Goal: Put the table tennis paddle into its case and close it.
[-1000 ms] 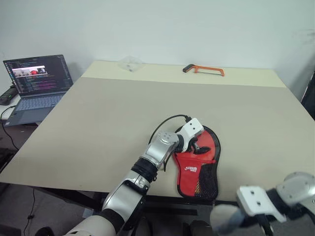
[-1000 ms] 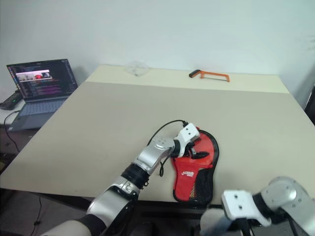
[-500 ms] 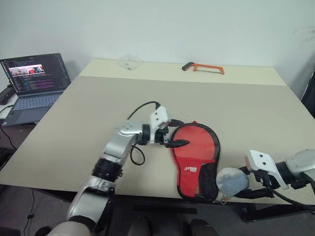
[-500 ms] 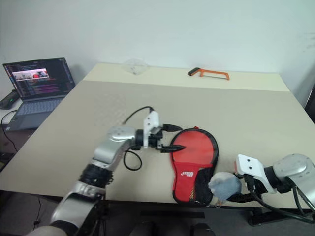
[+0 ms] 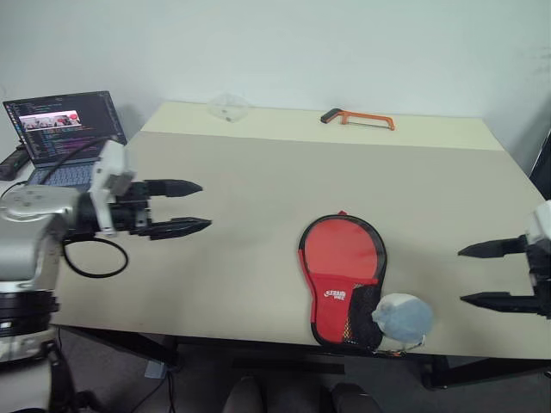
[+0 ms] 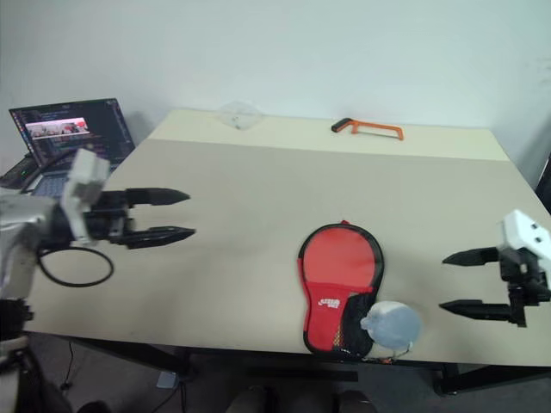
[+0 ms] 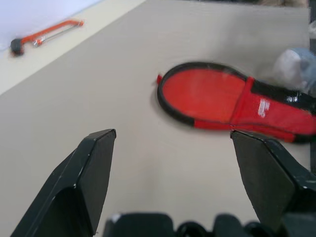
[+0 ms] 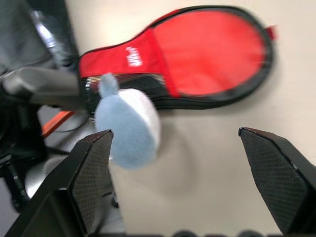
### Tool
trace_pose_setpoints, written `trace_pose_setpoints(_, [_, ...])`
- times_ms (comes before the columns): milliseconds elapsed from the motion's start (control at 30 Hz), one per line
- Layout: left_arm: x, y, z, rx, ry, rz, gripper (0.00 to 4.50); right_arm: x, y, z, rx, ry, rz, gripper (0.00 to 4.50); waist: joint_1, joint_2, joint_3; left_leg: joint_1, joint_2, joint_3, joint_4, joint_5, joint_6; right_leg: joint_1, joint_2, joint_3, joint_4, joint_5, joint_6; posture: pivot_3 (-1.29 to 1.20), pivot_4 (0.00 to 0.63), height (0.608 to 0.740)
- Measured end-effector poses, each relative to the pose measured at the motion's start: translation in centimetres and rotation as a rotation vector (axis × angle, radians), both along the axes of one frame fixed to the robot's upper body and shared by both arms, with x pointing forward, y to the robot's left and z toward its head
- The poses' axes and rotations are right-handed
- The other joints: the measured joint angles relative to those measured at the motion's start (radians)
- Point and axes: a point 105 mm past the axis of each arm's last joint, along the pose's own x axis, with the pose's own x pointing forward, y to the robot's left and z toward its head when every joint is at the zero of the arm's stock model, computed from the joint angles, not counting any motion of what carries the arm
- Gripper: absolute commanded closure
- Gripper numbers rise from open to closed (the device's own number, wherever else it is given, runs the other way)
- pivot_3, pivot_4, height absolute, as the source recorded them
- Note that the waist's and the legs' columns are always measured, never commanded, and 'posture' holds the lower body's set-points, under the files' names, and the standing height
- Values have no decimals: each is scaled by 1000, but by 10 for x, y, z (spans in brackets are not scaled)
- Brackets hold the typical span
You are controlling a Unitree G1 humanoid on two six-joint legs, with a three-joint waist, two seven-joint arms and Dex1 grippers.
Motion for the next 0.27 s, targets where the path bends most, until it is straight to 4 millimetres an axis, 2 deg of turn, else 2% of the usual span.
trace_pose_setpoints(133, [-6,11,-17,25,44,47,426,6,1,0,-5,-15,5,18,0,0,0,0,1,1,0,0,0,-1,-1,1,0,0,-1,0,150,740])
trace_pose_setpoints(267, [-9,5,-25,37,50,65,426,15,16,-1,-10,-25,70,18,-1,1,1,0,1,2,0,0,0,-2,-1,2,0,0,-1,0,150,740])
